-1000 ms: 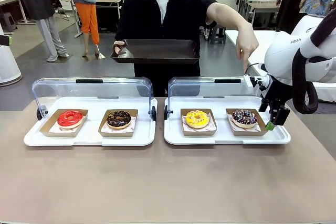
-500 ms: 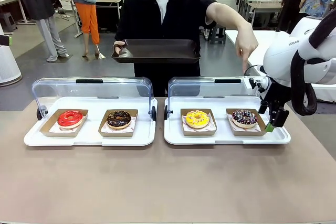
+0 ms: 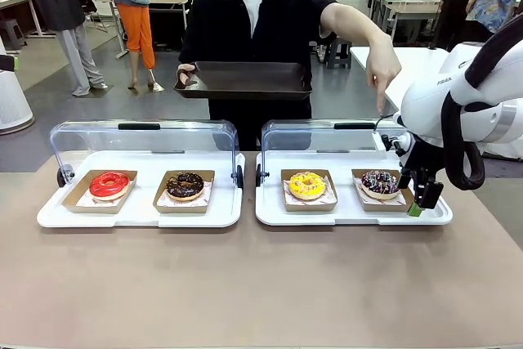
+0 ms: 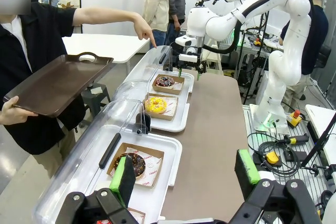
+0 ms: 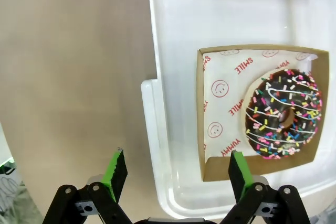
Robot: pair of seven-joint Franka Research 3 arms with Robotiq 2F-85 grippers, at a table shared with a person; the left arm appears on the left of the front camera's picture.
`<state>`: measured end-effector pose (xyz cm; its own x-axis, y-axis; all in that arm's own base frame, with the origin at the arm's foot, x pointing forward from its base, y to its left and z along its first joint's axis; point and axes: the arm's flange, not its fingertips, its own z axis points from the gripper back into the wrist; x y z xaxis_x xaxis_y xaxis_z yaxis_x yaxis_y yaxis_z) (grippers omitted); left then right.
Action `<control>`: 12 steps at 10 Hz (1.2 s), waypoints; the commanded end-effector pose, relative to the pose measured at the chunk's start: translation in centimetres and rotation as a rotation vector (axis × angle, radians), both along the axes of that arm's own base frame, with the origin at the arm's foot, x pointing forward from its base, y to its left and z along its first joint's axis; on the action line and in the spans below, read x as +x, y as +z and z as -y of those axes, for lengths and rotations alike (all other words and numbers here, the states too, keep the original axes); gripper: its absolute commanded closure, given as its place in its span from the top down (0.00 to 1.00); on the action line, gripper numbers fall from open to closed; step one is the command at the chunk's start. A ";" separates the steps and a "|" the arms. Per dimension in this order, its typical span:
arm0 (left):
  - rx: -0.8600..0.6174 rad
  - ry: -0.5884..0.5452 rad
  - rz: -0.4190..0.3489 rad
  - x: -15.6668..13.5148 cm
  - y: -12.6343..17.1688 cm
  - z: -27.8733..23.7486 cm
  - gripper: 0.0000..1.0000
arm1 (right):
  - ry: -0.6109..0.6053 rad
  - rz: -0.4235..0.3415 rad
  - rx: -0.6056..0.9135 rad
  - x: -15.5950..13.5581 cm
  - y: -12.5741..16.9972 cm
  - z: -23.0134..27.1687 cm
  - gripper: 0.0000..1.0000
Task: Provide the desired donut to the person.
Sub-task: Pick up and lift the Paper togo box containing the Donut pointed at by the person.
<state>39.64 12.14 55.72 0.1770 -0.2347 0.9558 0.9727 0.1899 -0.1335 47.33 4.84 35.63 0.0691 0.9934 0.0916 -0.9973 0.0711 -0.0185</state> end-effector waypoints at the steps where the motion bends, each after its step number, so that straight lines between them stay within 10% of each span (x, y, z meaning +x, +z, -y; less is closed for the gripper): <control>1: -0.010 -0.002 0.006 0.0 0.1 -0.1 1.00 | -0.012 -0.005 -0.052 0.7 -1.0 -0.4 1.00; 12: -0.010 -0.002 0.006 0.0 0.1 -0.1 1.00 | -0.027 -0.043 -0.062 1.6 -1.8 0.2 1.00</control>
<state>39.64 12.14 55.72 0.1770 -0.2347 0.9558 0.9727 0.1899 -0.1335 48.02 4.59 33.89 0.0827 0.9948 0.0588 -0.9966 0.0822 0.0109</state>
